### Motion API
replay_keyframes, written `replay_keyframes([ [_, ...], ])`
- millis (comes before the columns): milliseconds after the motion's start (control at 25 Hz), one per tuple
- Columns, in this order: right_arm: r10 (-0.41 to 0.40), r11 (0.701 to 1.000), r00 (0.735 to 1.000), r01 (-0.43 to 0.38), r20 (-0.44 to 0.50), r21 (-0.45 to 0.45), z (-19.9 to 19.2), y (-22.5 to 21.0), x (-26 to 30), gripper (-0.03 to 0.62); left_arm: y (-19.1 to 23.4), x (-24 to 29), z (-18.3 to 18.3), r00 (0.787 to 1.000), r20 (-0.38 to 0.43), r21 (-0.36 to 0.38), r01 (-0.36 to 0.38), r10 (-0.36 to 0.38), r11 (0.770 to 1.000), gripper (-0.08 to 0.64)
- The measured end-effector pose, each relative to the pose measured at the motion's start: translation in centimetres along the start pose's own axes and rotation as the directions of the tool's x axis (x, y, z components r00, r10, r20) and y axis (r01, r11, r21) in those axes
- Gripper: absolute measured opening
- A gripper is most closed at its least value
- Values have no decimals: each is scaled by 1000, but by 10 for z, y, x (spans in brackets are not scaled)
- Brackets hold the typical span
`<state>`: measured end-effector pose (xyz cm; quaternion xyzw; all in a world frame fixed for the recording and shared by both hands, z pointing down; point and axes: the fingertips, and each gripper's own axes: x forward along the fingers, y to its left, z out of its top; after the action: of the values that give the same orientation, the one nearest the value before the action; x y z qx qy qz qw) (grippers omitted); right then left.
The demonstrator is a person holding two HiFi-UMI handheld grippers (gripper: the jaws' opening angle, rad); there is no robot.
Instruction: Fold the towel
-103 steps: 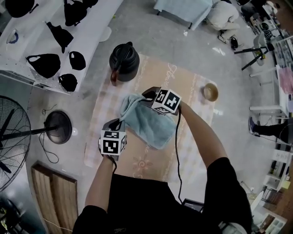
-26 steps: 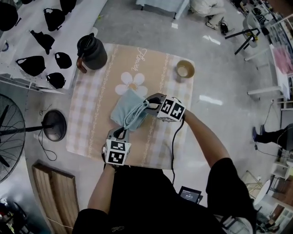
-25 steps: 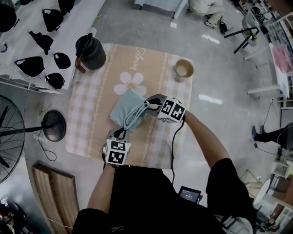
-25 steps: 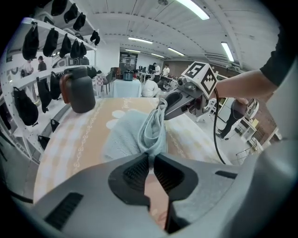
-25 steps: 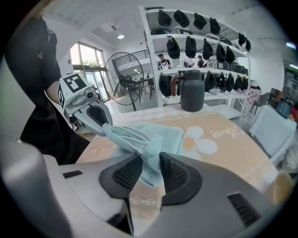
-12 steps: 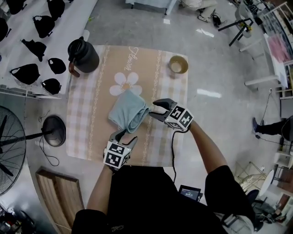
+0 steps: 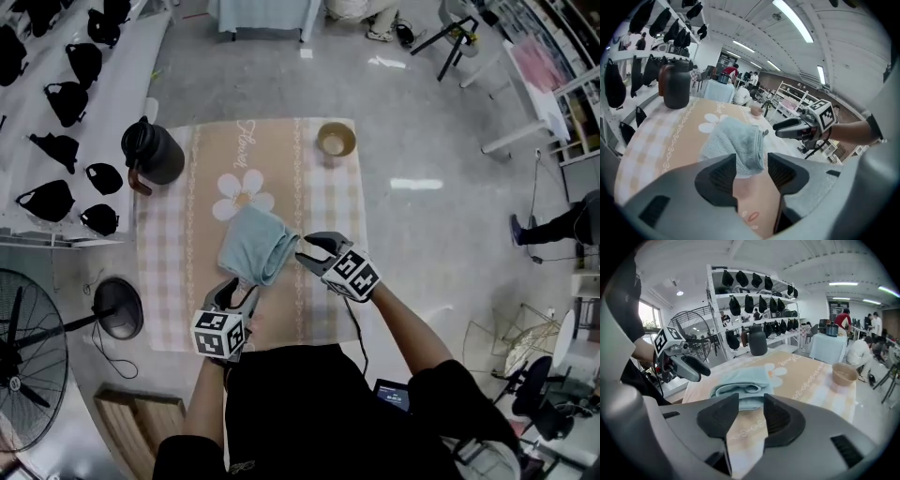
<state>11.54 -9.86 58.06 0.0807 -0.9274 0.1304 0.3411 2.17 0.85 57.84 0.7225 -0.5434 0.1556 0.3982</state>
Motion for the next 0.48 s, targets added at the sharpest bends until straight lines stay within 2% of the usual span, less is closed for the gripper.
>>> replay_keyframes([
  [40, -19, 1000, 1000, 19, -5, 14, -2, 4, -1, 156, 2, 0, 1, 1000, -1, -1, -1, 1, 1000, 216],
  [120, -69, 997, 998, 69, -13, 42, -6, 8, -3, 75, 6, 3, 4, 1000, -8, 20, -11, 11, 1000, 198],
  [200, -111, 992, 994, 113, -22, 58, -9, 13, -7, 16, 10, 5, 7, 999, -14, 56, -31, 32, 998, 139],
  [320, -150, 985, 988, 152, -34, 86, -12, 29, -11, 5, 13, 0, 9, 999, -12, 65, -39, 40, 997, 12],
  [480, -245, 953, 969, 248, -38, 176, -11, 37, -18, 3, 14, -2, 11, 1000, -14, 19, -17, 17, 1000, 5],
])
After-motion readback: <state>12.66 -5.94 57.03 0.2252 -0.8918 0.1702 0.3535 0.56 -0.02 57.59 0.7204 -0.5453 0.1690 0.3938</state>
